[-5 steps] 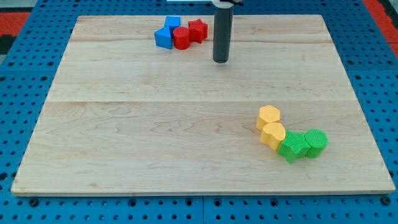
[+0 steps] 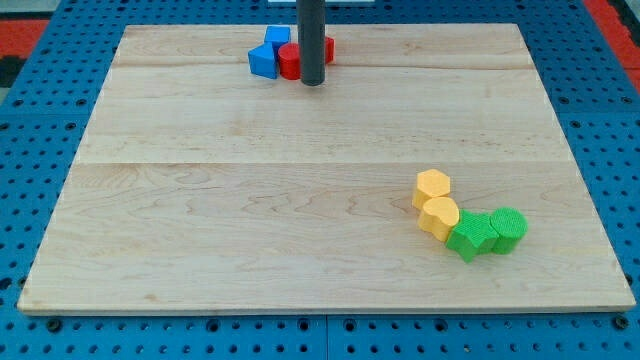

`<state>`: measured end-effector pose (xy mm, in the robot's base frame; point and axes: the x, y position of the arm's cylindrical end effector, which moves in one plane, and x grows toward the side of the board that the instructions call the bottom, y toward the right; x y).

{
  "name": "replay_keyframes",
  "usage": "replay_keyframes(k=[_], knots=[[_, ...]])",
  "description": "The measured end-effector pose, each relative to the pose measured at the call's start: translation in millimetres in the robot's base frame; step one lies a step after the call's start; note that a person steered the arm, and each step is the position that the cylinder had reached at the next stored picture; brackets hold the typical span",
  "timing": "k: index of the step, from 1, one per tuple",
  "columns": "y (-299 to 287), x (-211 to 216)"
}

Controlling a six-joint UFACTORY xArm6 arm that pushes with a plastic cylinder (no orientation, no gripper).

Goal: Separate the red star from the red circle

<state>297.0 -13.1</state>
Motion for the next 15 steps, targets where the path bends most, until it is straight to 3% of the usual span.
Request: replay_keyframes(k=[1, 2, 4, 5, 8, 9, 12, 13, 14, 15], knots=[[61, -1], [107, -29], [52, -83], [10, -71], [2, 26], [-48, 42], [-182, 31], [-194, 11], [-166, 49], [-138, 47]])
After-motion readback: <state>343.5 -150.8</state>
